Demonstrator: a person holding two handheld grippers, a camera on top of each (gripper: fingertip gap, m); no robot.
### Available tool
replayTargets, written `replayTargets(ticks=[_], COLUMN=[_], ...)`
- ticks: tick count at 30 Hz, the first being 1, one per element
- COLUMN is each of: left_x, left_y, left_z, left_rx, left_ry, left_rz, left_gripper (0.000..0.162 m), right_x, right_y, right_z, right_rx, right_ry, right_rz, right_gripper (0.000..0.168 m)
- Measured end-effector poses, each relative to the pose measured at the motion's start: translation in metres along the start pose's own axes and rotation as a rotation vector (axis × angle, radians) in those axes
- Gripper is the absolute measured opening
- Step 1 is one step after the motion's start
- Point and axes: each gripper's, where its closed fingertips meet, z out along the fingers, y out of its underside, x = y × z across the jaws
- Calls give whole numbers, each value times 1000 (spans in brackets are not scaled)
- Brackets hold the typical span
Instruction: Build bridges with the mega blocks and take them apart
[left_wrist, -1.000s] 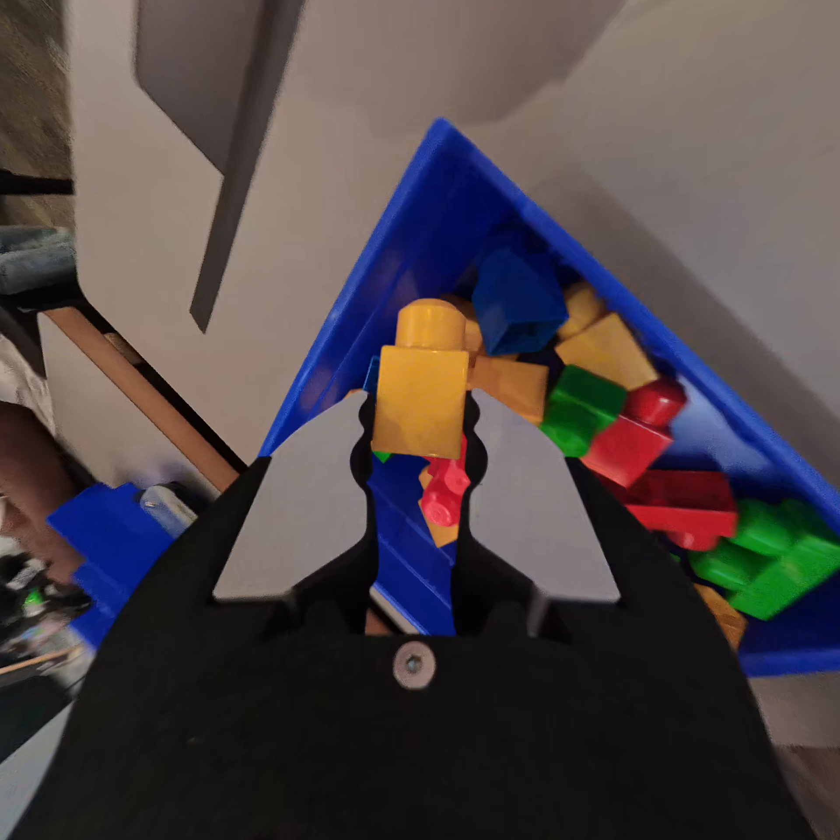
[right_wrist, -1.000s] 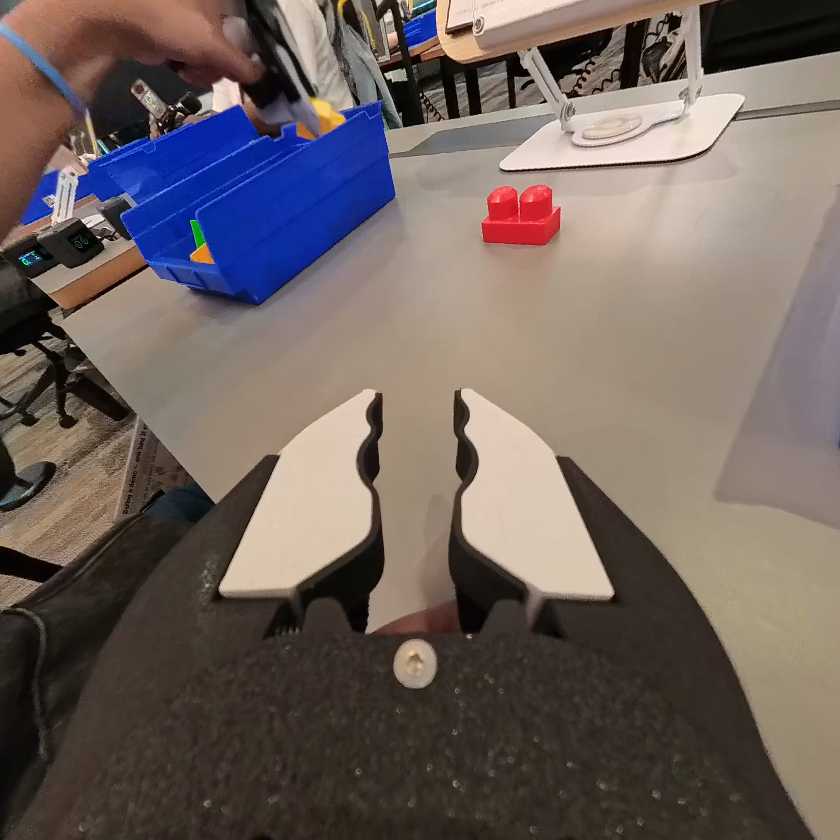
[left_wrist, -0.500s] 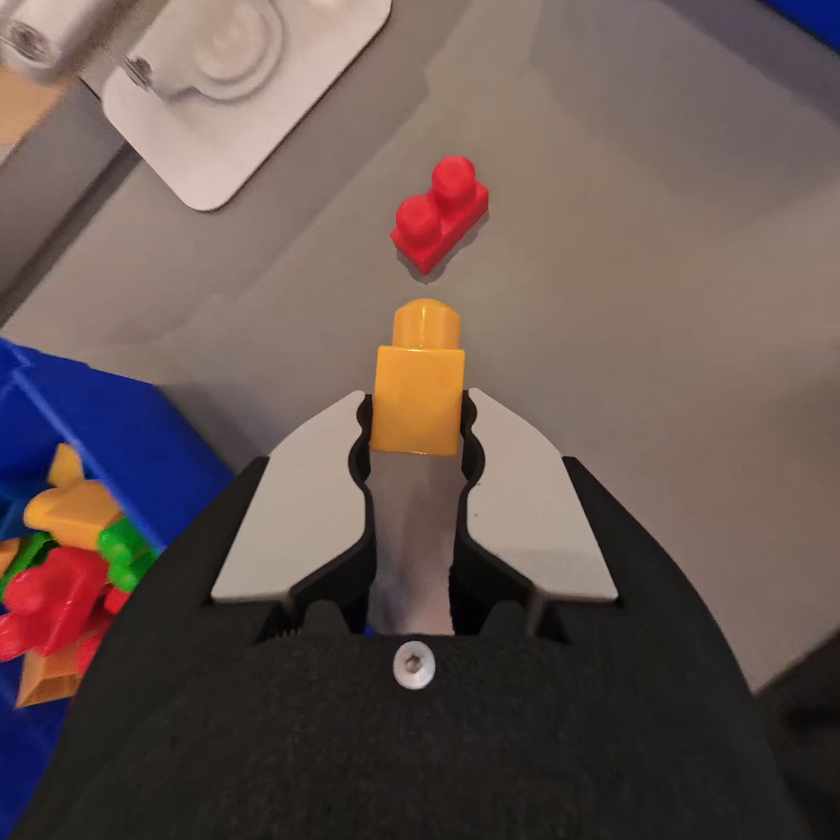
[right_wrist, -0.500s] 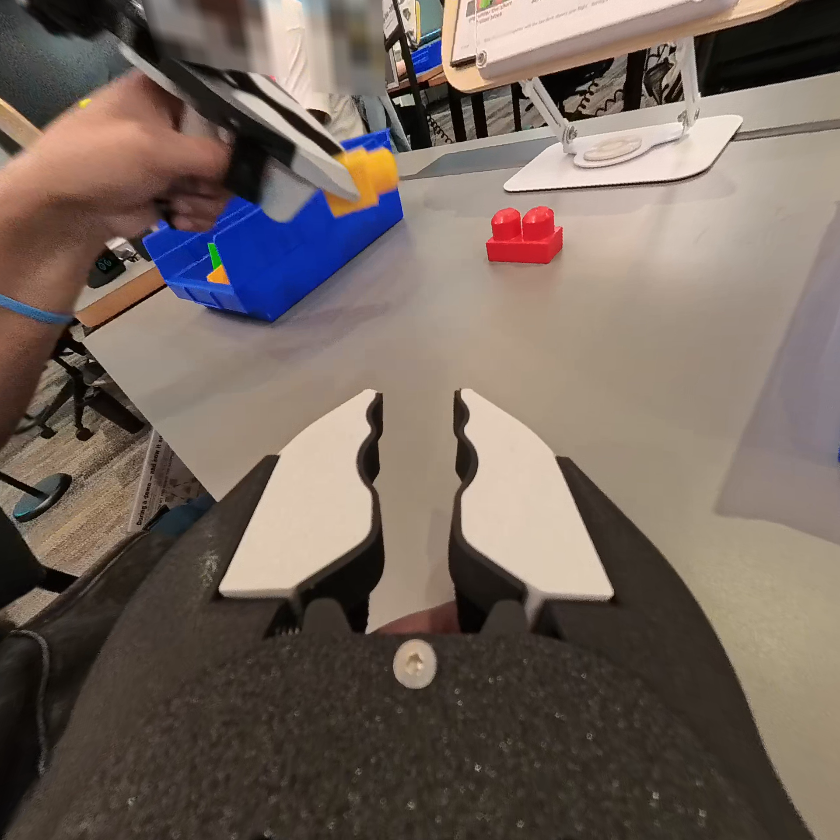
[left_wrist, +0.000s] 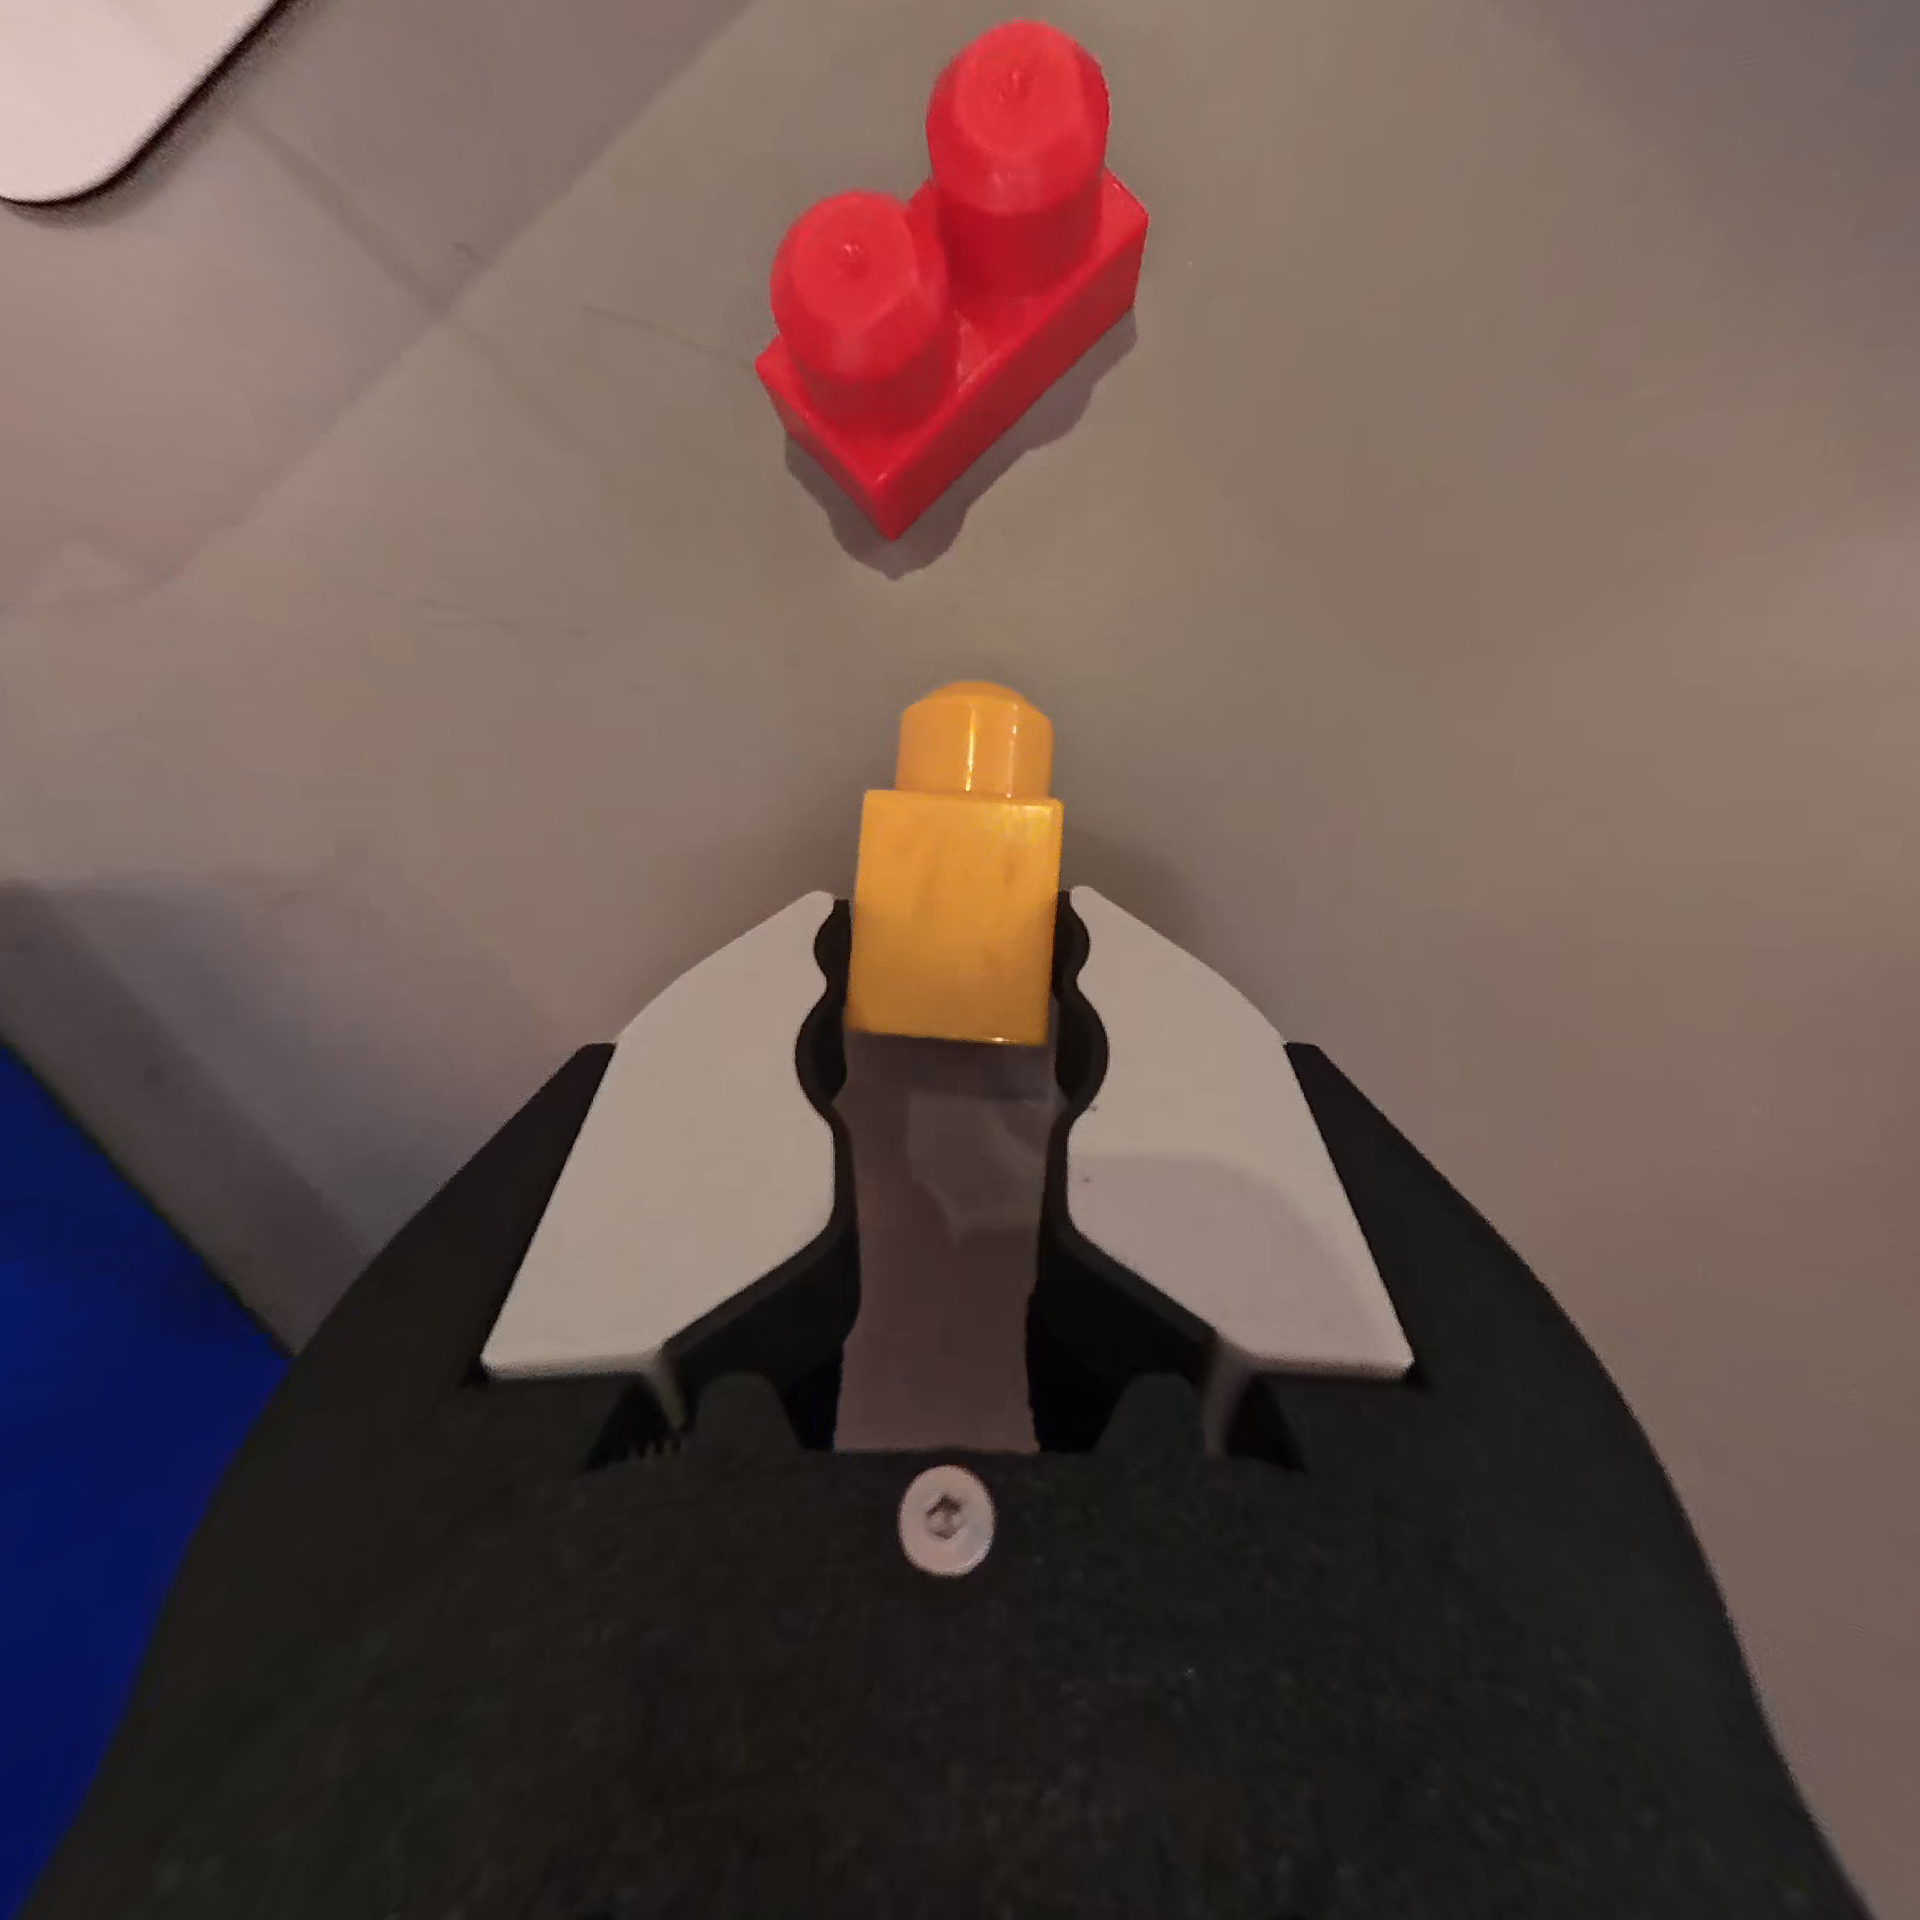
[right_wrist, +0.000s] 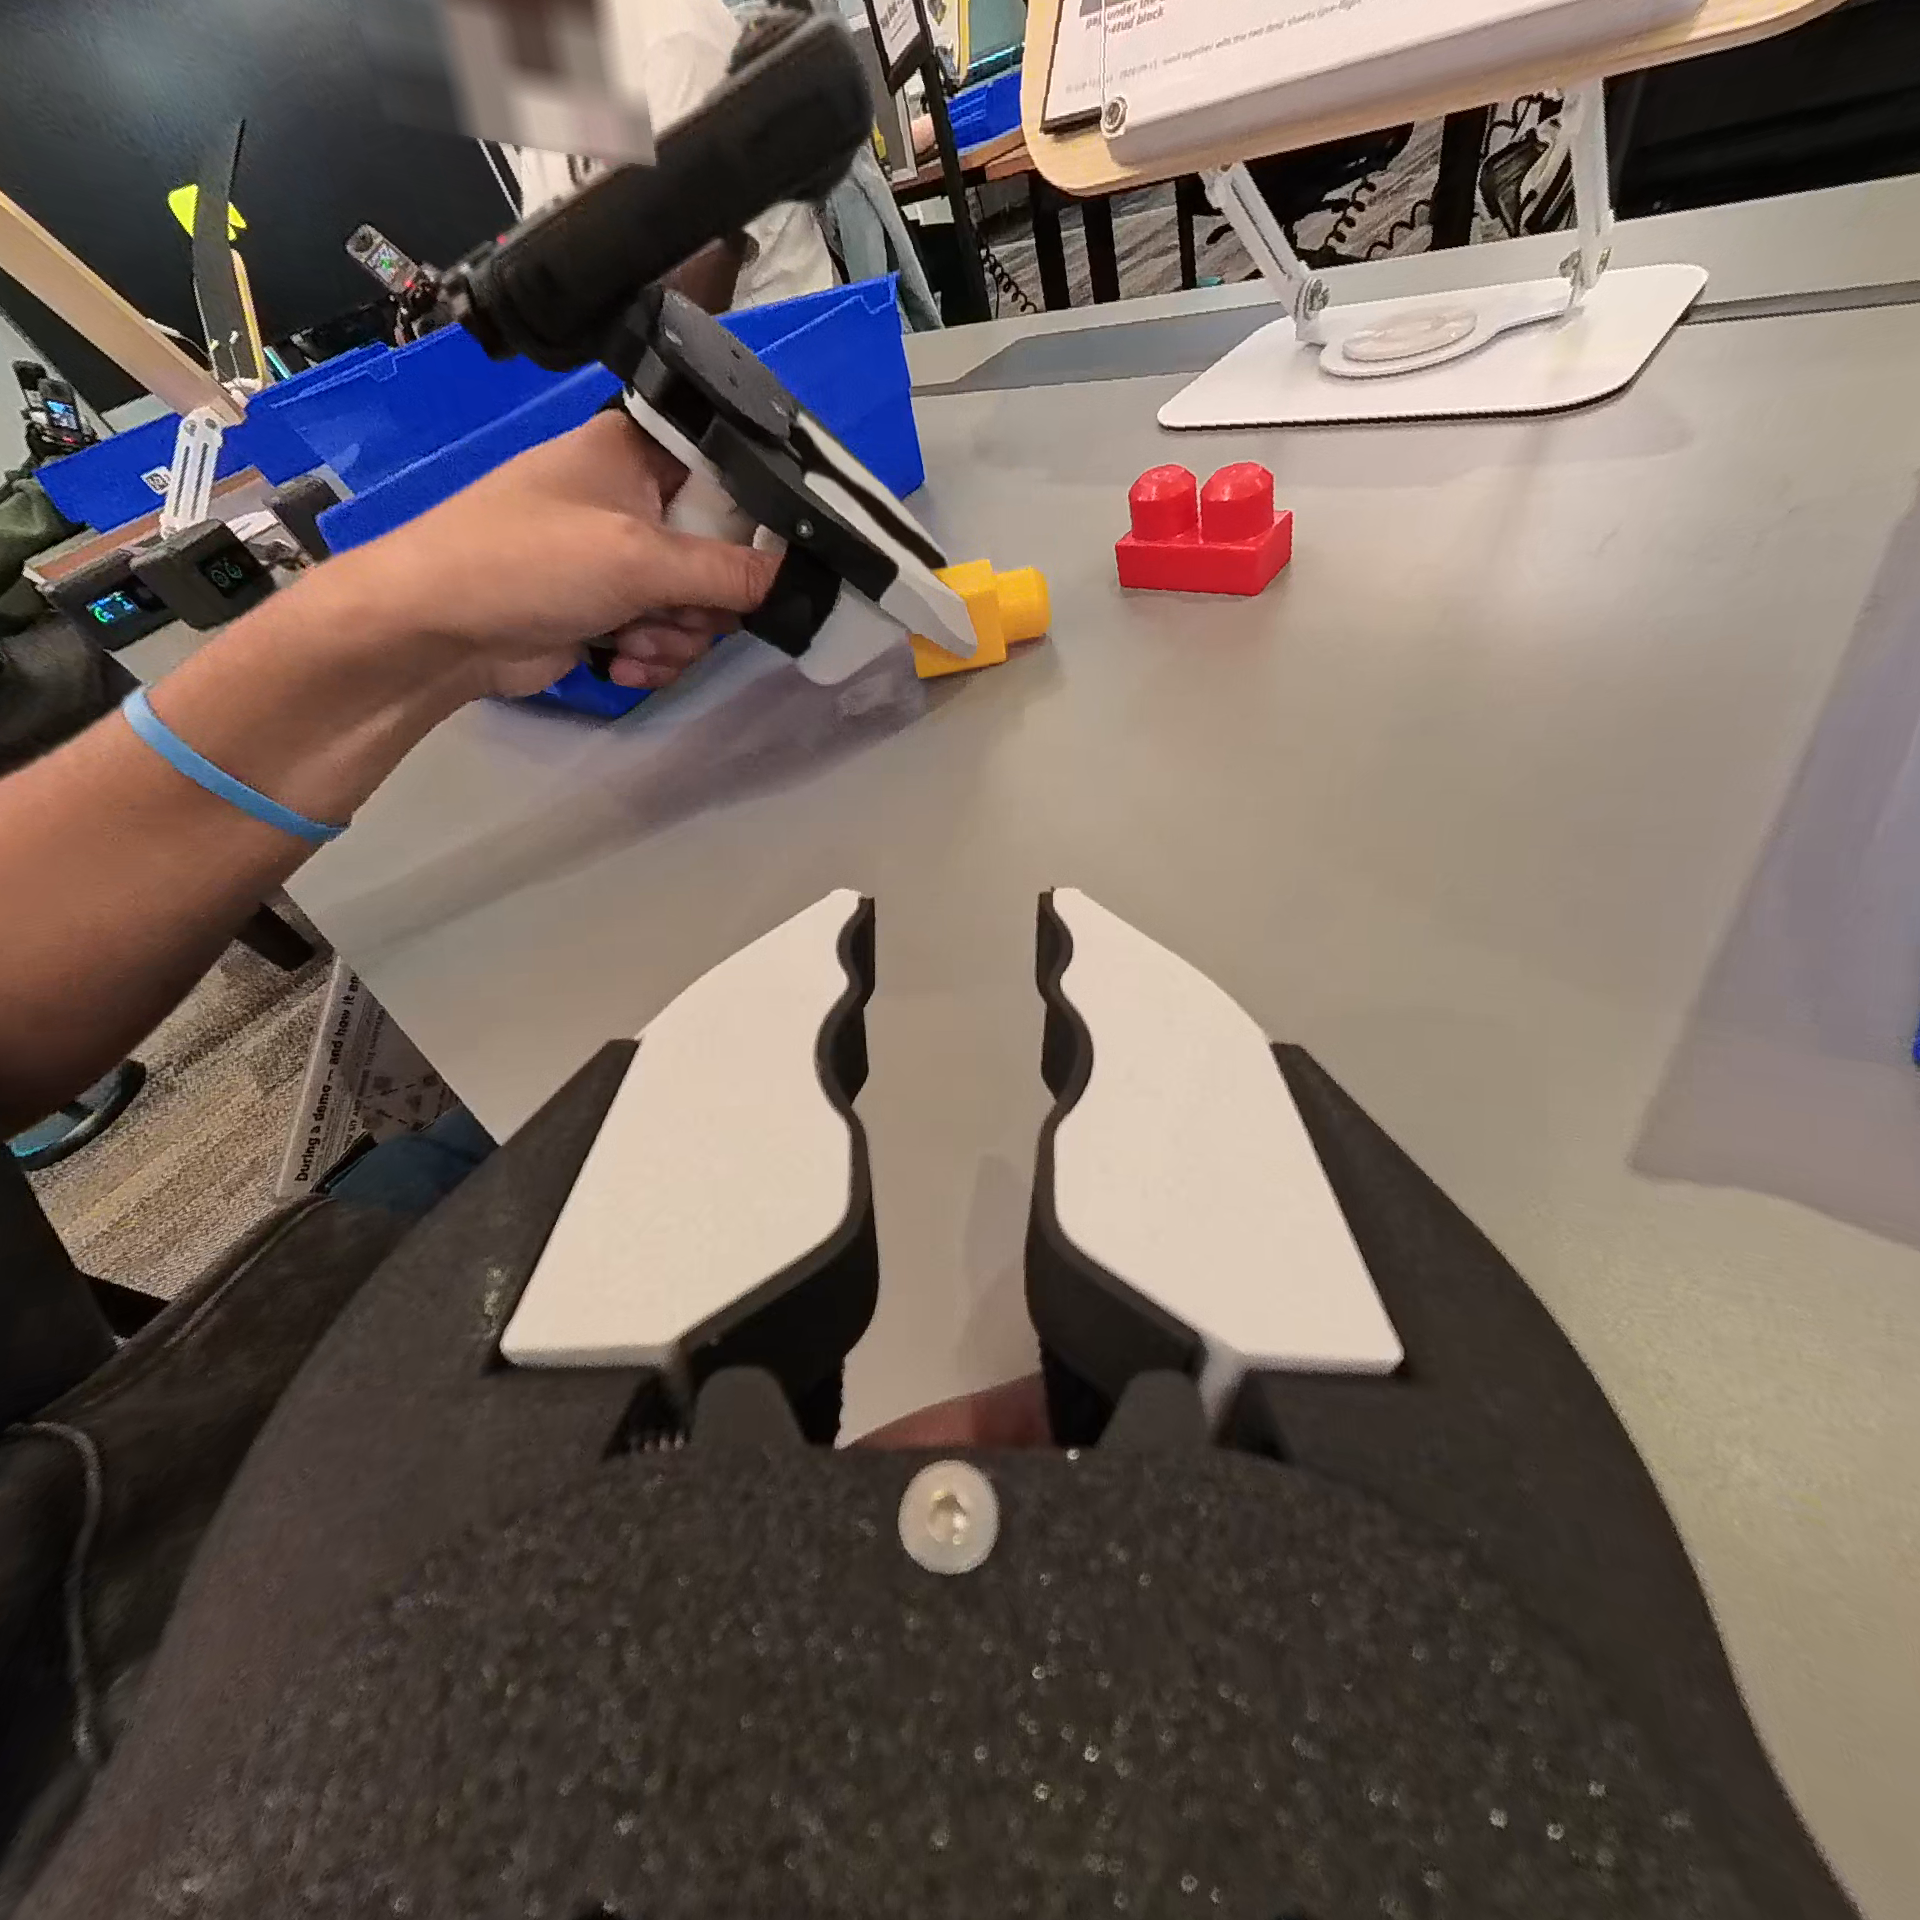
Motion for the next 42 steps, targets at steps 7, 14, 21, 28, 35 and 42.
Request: replayTargets(ticks=[7, 14, 21, 28, 35, 42], left_x=[3, 0, -58, -172, -228, -241], left_y=[8, 47, 117, 60, 25, 29], left_z=[-9, -141, -195, -162, -68, -29], left_rx=[11, 276, 302, 200, -63, -222], left_ry=[-5, -61, -158, -285, -242, -233], left_rz=[-30, -132, -302, -123, 47, 132], left_gripper=[65, 64, 63, 58, 59, 50], right_x=[-1, 1, 4, -3, -1, 3], right_y=[1, 4, 4, 5, 5, 3], right_z=[0, -1, 2, 8, 8, 7], right_rx=[-5, -11, -19, -33, -29, -17], right_ry=[-5, -8, 2, -41, -23, -29], right_rz=[-3, 16, 33, 51, 54, 93], right_gripper=[29, 30, 29, 29, 29, 29])
